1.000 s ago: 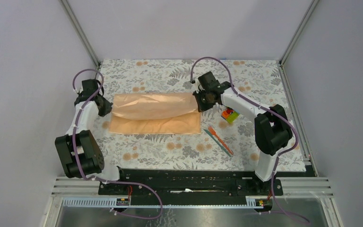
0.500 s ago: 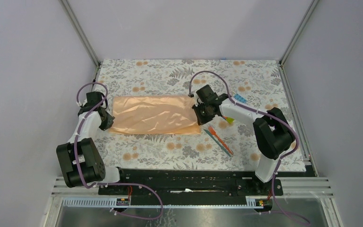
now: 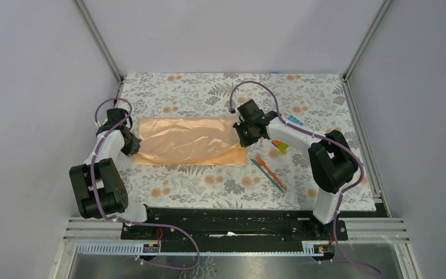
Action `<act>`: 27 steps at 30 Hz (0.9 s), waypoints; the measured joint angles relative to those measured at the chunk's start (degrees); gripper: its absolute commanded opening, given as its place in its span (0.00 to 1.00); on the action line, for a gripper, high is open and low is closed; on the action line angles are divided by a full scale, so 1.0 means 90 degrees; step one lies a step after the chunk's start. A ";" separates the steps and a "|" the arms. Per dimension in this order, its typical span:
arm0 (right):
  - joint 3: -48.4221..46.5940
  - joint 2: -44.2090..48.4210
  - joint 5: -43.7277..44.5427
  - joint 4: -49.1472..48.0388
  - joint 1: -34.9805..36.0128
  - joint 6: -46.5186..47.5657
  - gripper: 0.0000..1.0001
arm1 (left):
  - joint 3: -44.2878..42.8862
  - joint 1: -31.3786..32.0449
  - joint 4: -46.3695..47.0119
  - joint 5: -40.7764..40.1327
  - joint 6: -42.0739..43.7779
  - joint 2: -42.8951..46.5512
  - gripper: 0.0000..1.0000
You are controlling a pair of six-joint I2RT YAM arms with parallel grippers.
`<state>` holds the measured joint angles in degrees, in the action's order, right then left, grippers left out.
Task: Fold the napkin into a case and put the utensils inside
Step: Fold and flatten the napkin at the center of the board.
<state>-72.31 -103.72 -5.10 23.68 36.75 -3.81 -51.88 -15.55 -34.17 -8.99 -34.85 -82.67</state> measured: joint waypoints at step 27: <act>-0.3322 -0.1447 0.0328 0.0624 -0.0709 0.0359 0.11 | -0.2497 0.0002 0.0891 0.1103 -0.0386 -0.1056 0.00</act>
<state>-102.21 -116.75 -2.15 29.30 30.37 -0.58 -74.35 -15.53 -26.15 0.93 -38.33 -92.18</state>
